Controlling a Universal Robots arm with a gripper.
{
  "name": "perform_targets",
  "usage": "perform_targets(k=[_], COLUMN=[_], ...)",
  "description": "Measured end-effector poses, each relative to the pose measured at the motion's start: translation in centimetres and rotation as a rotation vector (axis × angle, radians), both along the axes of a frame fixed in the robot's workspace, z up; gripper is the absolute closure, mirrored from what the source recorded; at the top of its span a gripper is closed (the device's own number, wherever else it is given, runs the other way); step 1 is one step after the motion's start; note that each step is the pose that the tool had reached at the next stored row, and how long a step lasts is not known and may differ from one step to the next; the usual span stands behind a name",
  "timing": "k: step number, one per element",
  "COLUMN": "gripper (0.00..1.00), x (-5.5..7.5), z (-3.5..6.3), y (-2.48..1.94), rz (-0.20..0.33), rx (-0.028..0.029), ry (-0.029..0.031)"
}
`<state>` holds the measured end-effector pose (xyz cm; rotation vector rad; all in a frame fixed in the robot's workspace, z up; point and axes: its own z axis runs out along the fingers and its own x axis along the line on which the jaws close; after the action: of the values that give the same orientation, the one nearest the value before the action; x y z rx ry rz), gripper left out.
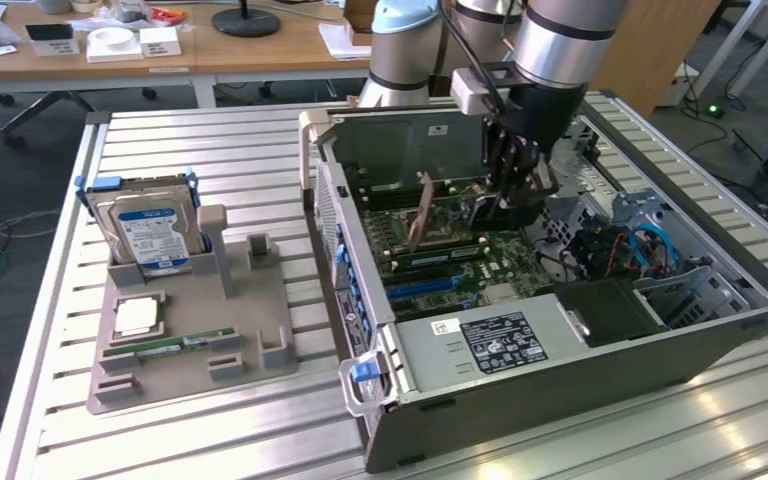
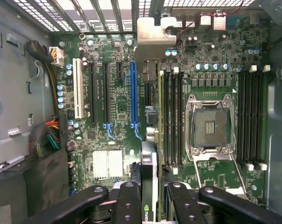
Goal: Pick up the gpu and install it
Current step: 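Insert the gpu into the slot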
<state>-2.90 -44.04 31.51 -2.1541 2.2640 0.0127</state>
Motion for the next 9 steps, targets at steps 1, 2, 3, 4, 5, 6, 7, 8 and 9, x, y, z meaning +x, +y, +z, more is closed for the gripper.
perform_targets(k=[1,2,3,4,5,6,7,8,9], gripper=[0.73,0.73,0.73,0.73,0.73,0.73,0.73,0.73,0.73], x=[-0.09,-0.16,-0.24,-0.31,-0.39,-0.45,-0.49,-0.53,-0.57], z=[-0.07,-0.13,-0.19,-0.24,-0.26,-0.27,-0.29,-0.3,-0.3], y=[0.0,0.0,0.0,0.0,0.0,-0.01,-0.03,-0.11,-0.2], rz=[0.0,0.001,0.001,0.002,0.002,0.002,0.002,0.003,0.003], rx=[0.0,0.0,0.0,-0.0001,-0.0002,-0.0003,0.0,0.0,0.0001], ry=[-0.0022,-0.0039,-0.0054,-0.0064,-0.0068,-0.0069,-0.0071,-0.007,-0.0071])
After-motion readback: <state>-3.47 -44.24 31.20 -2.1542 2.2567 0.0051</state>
